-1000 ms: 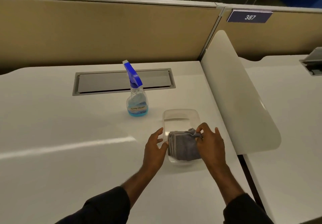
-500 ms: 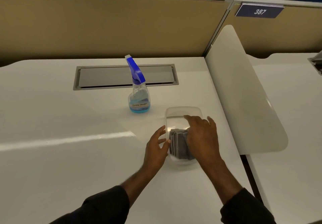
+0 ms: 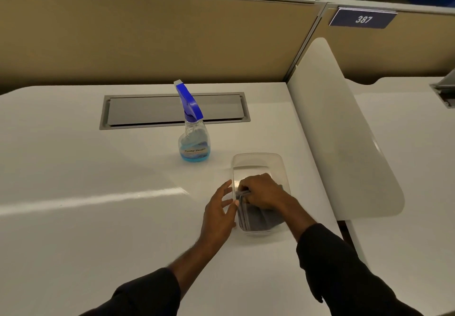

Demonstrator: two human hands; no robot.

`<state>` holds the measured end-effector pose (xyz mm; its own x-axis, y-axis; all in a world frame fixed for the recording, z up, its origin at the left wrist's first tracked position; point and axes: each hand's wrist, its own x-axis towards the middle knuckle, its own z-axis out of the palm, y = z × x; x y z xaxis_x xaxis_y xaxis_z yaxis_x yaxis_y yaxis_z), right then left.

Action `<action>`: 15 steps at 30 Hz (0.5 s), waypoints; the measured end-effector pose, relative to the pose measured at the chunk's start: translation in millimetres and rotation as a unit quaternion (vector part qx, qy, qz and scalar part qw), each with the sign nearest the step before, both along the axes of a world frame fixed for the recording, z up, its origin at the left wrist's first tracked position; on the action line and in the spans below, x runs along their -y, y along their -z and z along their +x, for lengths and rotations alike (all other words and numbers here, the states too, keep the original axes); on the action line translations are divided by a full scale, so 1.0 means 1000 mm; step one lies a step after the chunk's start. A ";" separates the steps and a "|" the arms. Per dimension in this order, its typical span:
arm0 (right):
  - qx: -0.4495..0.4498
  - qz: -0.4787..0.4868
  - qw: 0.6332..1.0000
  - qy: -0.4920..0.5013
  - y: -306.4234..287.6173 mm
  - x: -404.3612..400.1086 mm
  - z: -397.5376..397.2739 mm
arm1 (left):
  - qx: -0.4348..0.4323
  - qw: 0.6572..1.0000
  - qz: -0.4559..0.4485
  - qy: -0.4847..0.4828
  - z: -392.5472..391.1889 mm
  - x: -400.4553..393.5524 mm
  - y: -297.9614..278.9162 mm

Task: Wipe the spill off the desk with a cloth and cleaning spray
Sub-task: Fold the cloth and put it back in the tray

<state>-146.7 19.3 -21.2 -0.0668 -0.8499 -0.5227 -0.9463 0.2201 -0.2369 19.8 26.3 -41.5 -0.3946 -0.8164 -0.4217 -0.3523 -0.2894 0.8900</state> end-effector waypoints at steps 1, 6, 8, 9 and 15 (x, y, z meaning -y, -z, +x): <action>0.044 0.008 0.999 0.003 -0.001 -0.001 -0.001 | 0.001 1.000 0.002 0.001 0.000 0.000 -0.001; 0.089 -0.013 0.995 0.034 -0.015 -0.006 -0.009 | -0.002 1.000 0.001 0.008 0.001 0.000 -0.002; 0.067 -0.078 0.992 0.079 -0.027 -0.009 -0.013 | 0.003 1.000 0.000 0.011 0.002 0.001 -0.002; 0.061 -0.100 0.988 0.098 -0.033 -0.012 -0.014 | 0.005 1.000 0.000 0.010 0.001 0.001 -0.002; -0.039 -0.015 0.987 0.156 -0.035 -0.043 -0.007 | -0.001 1.000 -0.009 0.013 0.003 0.000 0.000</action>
